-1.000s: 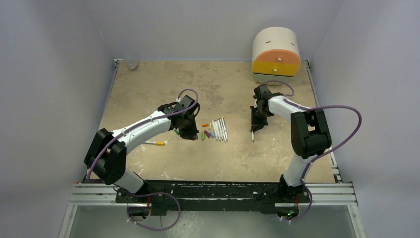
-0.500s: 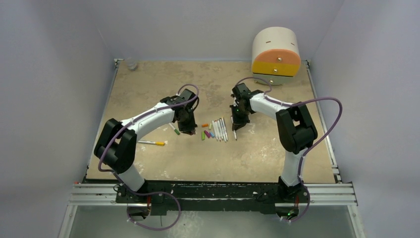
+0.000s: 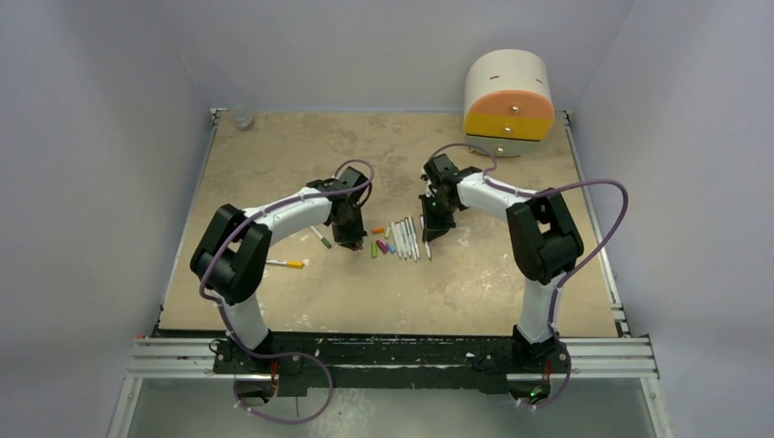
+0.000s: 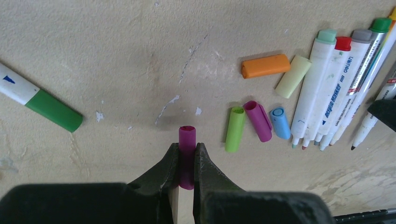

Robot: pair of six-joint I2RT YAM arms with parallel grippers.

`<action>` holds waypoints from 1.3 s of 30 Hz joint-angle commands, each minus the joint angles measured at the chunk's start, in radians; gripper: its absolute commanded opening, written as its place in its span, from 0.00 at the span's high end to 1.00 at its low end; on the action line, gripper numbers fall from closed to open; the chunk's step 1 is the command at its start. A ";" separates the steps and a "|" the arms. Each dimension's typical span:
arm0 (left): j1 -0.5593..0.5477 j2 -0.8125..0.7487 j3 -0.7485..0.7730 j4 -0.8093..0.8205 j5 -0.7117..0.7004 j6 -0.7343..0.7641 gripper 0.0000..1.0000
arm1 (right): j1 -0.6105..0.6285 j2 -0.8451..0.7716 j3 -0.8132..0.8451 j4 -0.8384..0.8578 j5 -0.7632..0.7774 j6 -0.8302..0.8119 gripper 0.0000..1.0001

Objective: Open the pen caps

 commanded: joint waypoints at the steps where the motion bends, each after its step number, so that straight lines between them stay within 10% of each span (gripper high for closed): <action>1: 0.006 0.030 0.051 0.051 0.004 0.040 1.00 | 0.016 -0.036 0.021 -0.009 -0.026 0.011 0.89; 39: 0.006 -0.044 0.112 -0.050 -0.037 0.028 0.64 | 0.020 -0.104 0.059 -0.099 -0.014 -0.018 0.68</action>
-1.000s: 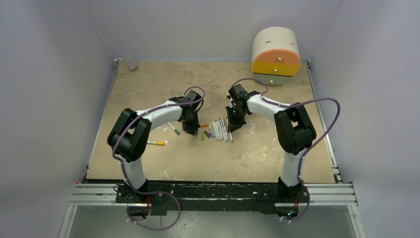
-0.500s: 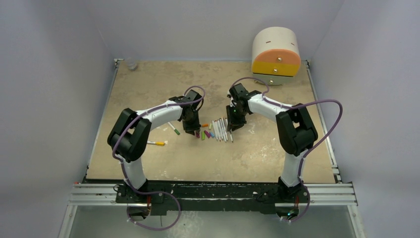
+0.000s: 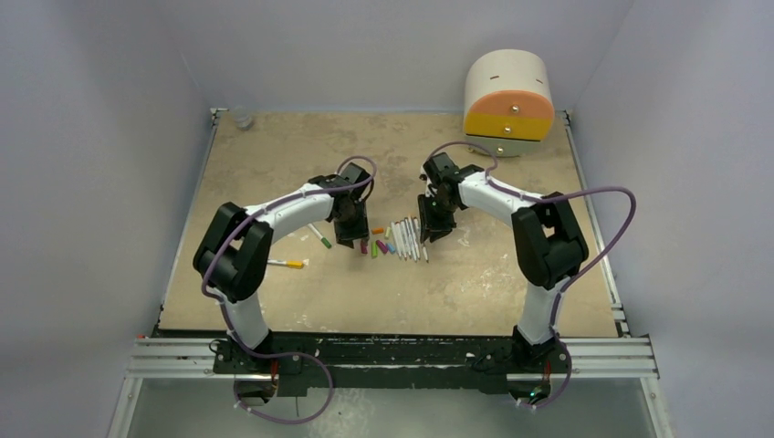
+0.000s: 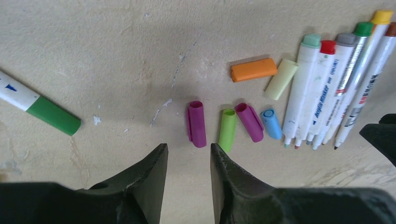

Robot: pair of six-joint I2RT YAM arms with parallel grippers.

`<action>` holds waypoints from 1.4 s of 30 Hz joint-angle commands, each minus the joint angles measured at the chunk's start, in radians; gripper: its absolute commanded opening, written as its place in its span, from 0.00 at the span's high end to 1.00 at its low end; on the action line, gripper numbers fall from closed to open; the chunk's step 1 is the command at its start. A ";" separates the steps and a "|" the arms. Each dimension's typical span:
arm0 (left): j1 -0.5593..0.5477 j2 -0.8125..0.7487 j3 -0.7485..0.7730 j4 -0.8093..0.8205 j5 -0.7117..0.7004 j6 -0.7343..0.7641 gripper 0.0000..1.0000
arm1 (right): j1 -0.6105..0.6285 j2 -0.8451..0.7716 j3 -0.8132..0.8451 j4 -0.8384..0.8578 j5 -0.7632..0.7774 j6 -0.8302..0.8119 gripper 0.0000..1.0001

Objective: Open the pen caps

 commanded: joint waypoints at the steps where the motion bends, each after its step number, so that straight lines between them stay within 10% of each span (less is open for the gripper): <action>1: 0.006 -0.091 0.082 -0.062 -0.058 0.009 0.63 | 0.002 -0.073 0.061 -0.051 0.003 -0.011 0.67; 9: 0.021 -0.129 0.161 -0.228 -0.201 0.005 0.61 | 0.001 -0.140 0.114 -0.106 0.006 -0.009 0.46; 36: 0.193 0.047 0.028 -0.151 -0.320 -0.263 0.64 | 0.002 -0.463 0.066 -0.239 -0.155 -0.118 0.48; 42: 0.166 0.064 -0.011 -0.132 -0.305 -0.295 0.92 | 0.002 -0.491 0.039 -0.242 -0.173 -0.140 0.48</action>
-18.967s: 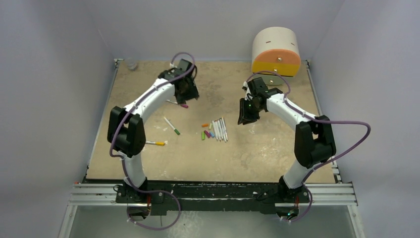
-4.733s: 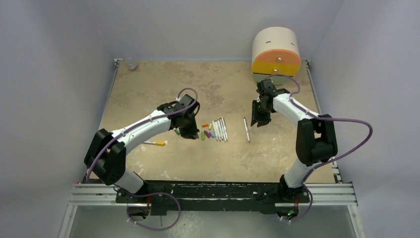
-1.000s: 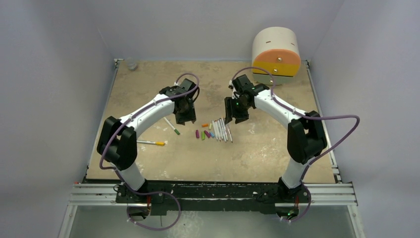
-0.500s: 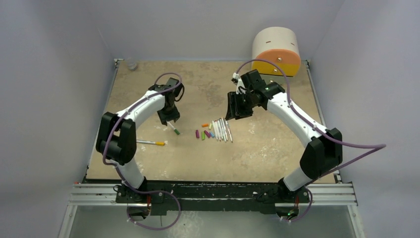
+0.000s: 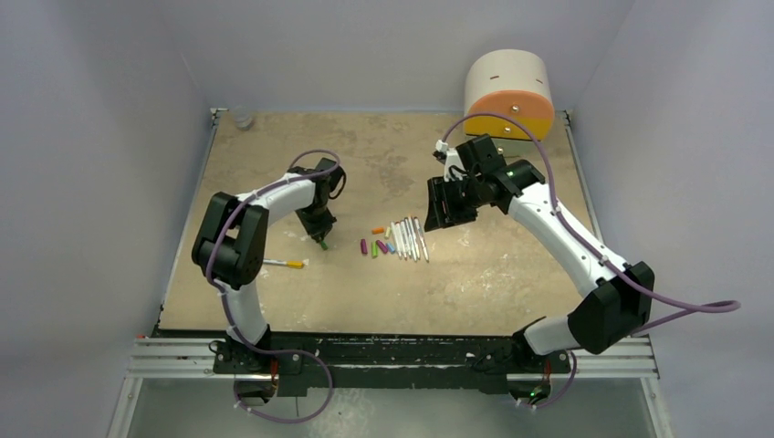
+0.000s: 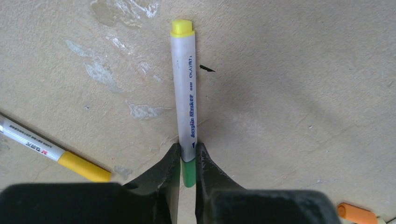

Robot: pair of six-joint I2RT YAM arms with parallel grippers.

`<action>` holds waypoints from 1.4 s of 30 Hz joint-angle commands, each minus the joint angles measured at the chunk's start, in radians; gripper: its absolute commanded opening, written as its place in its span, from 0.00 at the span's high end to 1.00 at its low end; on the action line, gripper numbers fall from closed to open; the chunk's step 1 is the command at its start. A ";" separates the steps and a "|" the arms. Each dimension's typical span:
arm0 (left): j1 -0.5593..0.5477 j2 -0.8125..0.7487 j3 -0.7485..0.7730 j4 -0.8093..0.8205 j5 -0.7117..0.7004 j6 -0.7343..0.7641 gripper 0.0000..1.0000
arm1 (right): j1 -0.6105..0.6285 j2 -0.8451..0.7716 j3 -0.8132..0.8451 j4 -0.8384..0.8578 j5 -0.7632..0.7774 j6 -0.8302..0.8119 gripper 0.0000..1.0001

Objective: Open the pen caps

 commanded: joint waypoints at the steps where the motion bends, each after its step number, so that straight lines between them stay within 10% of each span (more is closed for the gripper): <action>1: -0.032 0.007 -0.039 0.032 -0.001 -0.047 0.97 | 0.003 -0.034 -0.023 -0.014 -0.044 -0.038 0.48; 11: -0.169 -0.187 0.026 -0.029 0.134 0.011 1.00 | 0.001 0.020 0.032 0.023 -0.147 0.025 0.48; 23: -0.205 -0.733 -0.334 0.687 0.792 -0.233 1.00 | -0.029 0.055 0.000 0.464 -0.599 0.448 0.47; 42: -0.206 -0.726 -0.343 0.842 0.869 -0.290 1.00 | -0.025 0.044 -0.033 0.514 -0.478 0.550 0.48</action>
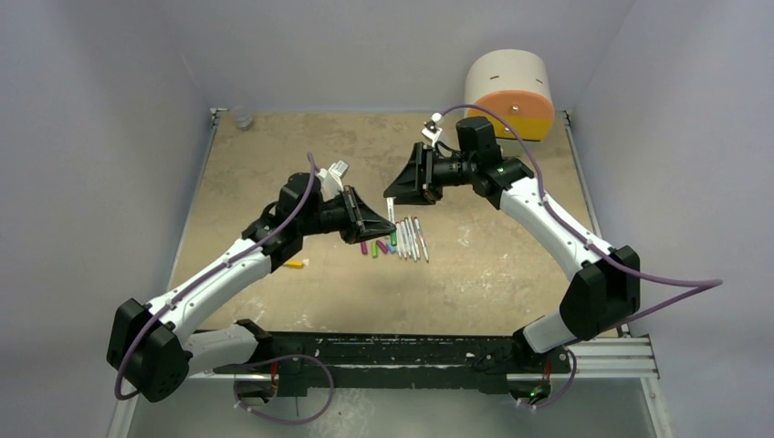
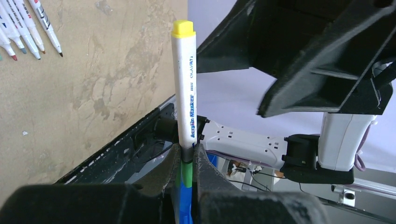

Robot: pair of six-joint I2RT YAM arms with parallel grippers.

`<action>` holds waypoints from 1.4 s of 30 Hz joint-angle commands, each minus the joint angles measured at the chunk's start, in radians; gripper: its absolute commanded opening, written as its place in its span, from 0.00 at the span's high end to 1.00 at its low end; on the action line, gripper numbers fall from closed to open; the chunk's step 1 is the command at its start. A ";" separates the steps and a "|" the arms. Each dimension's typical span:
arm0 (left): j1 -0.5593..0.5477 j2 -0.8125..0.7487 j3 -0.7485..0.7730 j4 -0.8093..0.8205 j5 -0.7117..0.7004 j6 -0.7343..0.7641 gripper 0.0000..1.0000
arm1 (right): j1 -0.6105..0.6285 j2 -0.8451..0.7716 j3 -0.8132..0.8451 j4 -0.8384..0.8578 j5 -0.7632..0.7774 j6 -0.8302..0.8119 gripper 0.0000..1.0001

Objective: Open the pen caps

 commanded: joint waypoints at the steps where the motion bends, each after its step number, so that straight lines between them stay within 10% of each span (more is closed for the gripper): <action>1: 0.003 -0.001 0.054 0.071 0.025 -0.005 1.00 | 0.001 -0.029 0.002 -0.069 0.057 -0.023 0.48; 20: 0.002 0.043 0.072 0.101 0.025 -0.002 1.00 | 0.015 -0.004 0.001 -0.097 0.053 -0.051 0.61; 28: 0.003 0.081 0.100 0.102 0.021 0.013 1.00 | 0.043 -0.012 -0.026 -0.063 0.038 -0.031 0.96; 42: 0.003 0.070 0.087 0.091 0.033 0.026 0.68 | 0.044 -0.009 -0.015 0.034 0.019 0.105 1.00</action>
